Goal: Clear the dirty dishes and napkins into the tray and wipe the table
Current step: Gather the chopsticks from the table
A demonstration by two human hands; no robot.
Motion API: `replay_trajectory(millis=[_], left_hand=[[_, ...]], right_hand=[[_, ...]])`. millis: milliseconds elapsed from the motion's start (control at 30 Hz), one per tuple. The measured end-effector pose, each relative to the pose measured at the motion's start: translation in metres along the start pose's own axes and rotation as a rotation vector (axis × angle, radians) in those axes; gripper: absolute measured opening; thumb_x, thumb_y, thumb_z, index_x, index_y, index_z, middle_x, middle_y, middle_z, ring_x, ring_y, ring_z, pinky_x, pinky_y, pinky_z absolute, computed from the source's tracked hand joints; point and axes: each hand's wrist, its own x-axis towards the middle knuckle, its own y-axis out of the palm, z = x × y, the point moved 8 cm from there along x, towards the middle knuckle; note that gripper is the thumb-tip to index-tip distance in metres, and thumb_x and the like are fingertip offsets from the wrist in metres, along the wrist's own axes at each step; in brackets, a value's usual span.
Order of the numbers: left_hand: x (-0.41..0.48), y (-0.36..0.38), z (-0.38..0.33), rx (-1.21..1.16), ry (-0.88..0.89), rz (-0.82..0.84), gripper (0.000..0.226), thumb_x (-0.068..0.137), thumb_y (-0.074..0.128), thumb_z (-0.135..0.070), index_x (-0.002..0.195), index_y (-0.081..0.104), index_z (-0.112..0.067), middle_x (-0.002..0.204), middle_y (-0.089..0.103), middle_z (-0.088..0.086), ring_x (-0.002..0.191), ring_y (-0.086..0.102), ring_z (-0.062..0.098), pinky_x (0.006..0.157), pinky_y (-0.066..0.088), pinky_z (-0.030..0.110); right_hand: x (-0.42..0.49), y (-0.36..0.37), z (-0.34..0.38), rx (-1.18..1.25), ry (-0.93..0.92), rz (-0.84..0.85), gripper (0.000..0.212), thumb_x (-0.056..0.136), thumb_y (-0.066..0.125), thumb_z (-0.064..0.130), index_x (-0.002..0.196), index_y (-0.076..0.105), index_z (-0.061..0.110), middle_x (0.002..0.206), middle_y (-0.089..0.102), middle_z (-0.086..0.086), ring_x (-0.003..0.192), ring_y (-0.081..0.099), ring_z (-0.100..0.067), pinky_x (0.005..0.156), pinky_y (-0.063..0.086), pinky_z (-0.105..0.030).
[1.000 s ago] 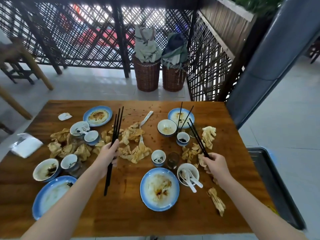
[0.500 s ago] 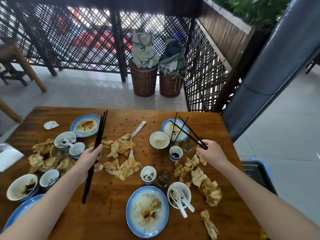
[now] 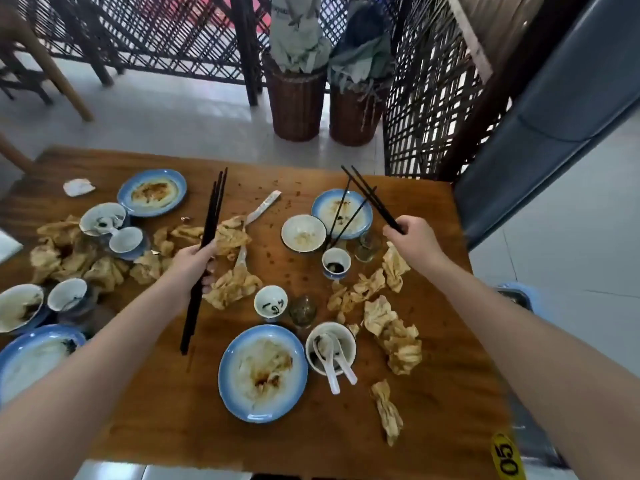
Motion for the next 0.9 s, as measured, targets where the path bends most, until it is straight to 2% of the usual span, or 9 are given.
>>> replay_trajectory(millis=[67,200,433,600,800,900], left_hand=[[0.003,0.017,0.011,-0.005,-0.001,0.008,0.027,0.1,0.048,-0.036,0.079,0.046,-0.019,0.058,0.033,-0.004,0.042,0.028,0.011,0.036,0.024,0.02],[0.011,0.047,0.027,-0.016,-0.008,0.049,0.029,0.099,0.049,-0.037,0.076,0.045,-0.019,0.056,0.032,-0.005,0.039,0.029,0.009,0.035,0.025,0.02],[0.016,0.059,0.015,-0.078,-0.015,0.018,0.028,0.1,0.049,-0.036,0.076,0.047,-0.02,0.055,0.034,-0.007,0.041,0.03,0.009,0.037,0.025,0.02],[0.018,0.067,0.007,-0.064,-0.014,0.018,0.028,0.1,0.049,-0.035,0.078,0.048,-0.019,0.056,0.035,-0.006,0.043,0.032,0.01,0.037,0.027,0.02],[0.021,0.074,0.008,-0.061,-0.014,0.001,0.024,0.099,0.049,-0.034,0.084,0.051,-0.016,0.058,0.036,-0.004,0.044,0.034,0.01,0.038,0.029,0.021],[0.025,0.067,0.013,-0.094,-0.031,-0.03,0.024,0.098,0.051,-0.034,0.082,0.052,-0.016,0.055,0.037,-0.005,0.043,0.035,0.01,0.039,0.028,0.022]], right_hand=[[0.002,0.019,-0.003,-0.009,-0.034,0.016,0.01,0.095,0.057,0.024,0.089,0.062,0.016,0.073,0.057,0.008,0.066,0.054,-0.008,0.056,0.039,-0.025],[0.012,0.037,-0.011,0.015,-0.039,-0.005,0.008,0.094,0.058,0.023,0.096,0.063,0.018,0.087,0.063,0.004,0.078,0.059,-0.012,0.067,0.045,-0.028],[0.04,-0.001,-0.027,0.026,-0.049,-0.024,0.015,0.094,0.057,0.03,0.095,0.063,0.017,0.085,0.061,0.007,0.081,0.058,-0.012,0.066,0.044,-0.026],[0.066,-0.011,-0.042,-0.023,-0.032,0.006,0.016,0.093,0.059,0.023,0.103,0.064,0.011,0.096,0.063,0.0,0.09,0.058,-0.016,0.079,0.048,-0.032],[0.118,0.014,-0.044,-0.174,-0.049,0.122,0.002,0.092,0.06,0.021,0.093,0.061,0.021,0.088,0.063,0.002,0.084,0.061,-0.019,0.074,0.053,-0.039],[0.143,0.039,-0.042,-0.308,-0.095,0.191,0.012,0.089,0.063,0.02,0.1,0.063,0.024,0.098,0.066,0.002,0.086,0.061,-0.018,0.07,0.053,-0.037]])
